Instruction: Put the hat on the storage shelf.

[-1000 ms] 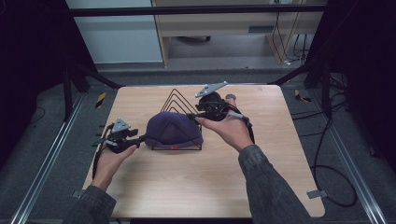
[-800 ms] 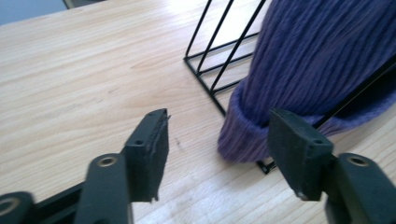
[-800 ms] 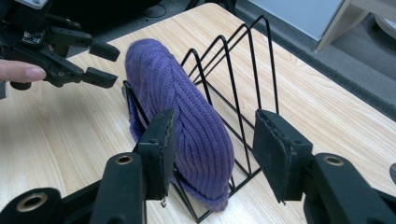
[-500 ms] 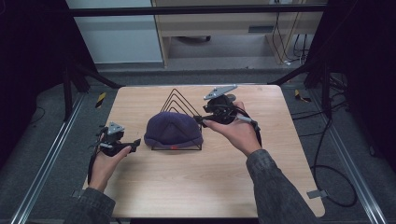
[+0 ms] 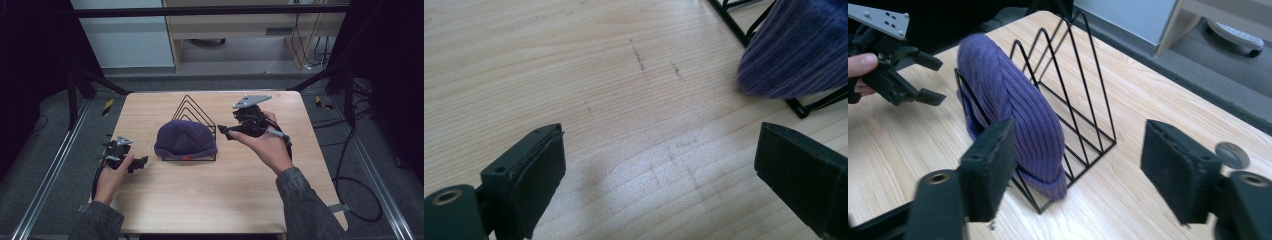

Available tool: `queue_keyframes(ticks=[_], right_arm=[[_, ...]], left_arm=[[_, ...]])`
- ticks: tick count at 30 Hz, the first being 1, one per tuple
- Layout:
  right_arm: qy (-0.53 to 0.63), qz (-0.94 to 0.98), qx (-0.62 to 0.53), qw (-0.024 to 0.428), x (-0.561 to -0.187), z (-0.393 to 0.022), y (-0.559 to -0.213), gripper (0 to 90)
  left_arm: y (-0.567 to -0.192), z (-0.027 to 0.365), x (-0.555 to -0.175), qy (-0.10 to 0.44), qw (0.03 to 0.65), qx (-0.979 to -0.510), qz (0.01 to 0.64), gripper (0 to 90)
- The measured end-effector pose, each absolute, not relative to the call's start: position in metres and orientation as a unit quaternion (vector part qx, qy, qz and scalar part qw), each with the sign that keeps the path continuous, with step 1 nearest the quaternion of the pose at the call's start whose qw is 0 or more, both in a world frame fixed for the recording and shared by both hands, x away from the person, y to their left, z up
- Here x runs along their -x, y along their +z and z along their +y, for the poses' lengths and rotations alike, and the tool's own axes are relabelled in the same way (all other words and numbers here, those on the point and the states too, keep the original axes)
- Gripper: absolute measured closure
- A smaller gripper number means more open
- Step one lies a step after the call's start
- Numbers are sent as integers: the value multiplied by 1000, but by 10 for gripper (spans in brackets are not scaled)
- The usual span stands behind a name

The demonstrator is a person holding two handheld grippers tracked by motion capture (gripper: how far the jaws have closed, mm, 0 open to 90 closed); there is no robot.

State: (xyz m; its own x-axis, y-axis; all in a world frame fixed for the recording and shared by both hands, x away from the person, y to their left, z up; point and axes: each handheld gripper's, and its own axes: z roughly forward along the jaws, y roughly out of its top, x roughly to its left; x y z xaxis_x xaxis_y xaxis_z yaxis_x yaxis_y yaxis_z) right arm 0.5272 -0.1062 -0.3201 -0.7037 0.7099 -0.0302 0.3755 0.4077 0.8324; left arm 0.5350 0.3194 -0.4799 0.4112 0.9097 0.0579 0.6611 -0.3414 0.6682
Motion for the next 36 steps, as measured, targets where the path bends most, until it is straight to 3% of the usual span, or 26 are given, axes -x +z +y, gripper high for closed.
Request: queue_keyframes(ticks=[6, 14, 36], right_arm=[[431, 809, -346, 202, -515, -125, -327, 164], [431, 797, -369, 206, -498, -155, -341, 108], [398, 779, -445, 190, -471, -224, -415, 90]], left_arm=[[-483, 319, -536, 210, 273, -794, 500, 49], [-489, 318, -537, 204, 263, -799, 500, 49], [-493, 318, -536, 199, 255, -804, 499, 42]])
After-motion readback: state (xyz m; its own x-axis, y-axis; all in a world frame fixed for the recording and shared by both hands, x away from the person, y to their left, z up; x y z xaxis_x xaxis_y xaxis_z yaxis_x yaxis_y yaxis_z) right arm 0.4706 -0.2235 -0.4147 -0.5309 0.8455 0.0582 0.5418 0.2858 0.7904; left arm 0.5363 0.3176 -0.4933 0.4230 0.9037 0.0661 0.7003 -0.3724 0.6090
